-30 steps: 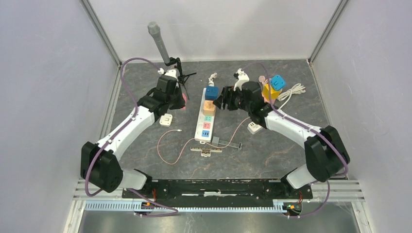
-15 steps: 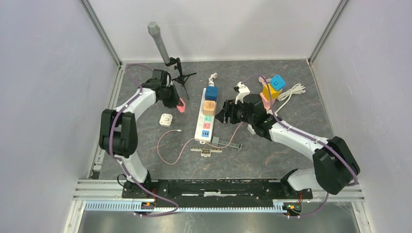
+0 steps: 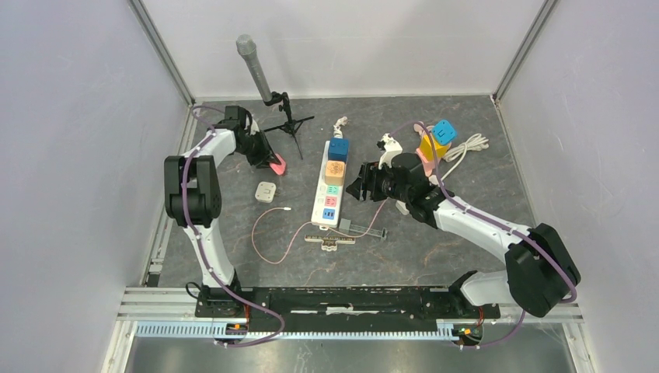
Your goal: Pull the plug off the socket
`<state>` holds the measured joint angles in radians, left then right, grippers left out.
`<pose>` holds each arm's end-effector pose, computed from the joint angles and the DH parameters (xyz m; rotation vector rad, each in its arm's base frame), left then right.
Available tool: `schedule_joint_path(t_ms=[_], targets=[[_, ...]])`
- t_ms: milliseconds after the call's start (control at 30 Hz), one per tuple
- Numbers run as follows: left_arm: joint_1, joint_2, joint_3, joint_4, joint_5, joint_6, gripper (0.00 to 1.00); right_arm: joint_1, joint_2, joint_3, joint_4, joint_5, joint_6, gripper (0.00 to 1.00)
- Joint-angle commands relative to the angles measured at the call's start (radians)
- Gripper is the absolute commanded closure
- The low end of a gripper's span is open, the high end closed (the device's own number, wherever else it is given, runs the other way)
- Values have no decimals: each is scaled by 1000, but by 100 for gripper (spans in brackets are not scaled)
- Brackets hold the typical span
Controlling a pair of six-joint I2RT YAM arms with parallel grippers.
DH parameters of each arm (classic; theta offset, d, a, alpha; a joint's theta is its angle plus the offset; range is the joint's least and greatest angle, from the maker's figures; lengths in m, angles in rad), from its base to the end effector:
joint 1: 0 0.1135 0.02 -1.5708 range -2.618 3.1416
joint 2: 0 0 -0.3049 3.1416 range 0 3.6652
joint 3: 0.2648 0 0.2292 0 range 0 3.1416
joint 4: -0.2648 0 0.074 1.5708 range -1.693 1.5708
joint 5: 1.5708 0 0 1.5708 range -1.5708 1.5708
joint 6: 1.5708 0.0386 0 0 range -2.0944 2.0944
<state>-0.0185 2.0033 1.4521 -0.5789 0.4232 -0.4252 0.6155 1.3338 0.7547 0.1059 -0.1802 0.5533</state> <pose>0.4139 -0.0235 0.2268 -0.4212 2.6911 -0.7042 0.2132 0.1593 0.2880 -0.1863 2.1538 0.8908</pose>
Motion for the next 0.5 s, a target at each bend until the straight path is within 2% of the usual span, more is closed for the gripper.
schedule_joint_path(t_ms=[0,67,233,300,467], targets=[[47,26,24,-33,8,56,65,7,-12,-6,18,4,12,28],[54,18,17,-33,-32,49,54,7,-6,-3,16,3,14,28],[54,-34,-2,-41,-154,38,35,8,-2,3,0,23,3,28],[55,-59,0,-48,-186,36,30,10,-4,5,-7,33,-2,27],[48,-170,-18,-38,-162,26,26,29,-4,17,-8,72,-36,25]])
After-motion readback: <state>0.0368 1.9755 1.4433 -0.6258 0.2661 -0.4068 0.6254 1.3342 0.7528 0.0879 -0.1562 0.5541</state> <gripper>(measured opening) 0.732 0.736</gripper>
